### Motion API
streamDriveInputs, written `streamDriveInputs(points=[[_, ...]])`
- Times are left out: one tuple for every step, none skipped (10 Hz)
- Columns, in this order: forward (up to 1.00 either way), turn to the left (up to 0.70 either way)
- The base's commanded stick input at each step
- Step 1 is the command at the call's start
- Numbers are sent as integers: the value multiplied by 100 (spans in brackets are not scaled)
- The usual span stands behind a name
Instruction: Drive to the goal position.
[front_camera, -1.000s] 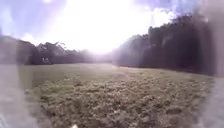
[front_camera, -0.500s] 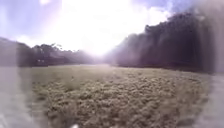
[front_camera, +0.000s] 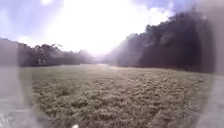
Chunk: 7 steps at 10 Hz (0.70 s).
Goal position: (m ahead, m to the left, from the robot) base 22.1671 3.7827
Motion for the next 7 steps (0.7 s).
streamDriveInputs(points=[[70, 0], [70, 0], [70, 1], [70, 3], [70, 14], [70, 14], [70, 14]])
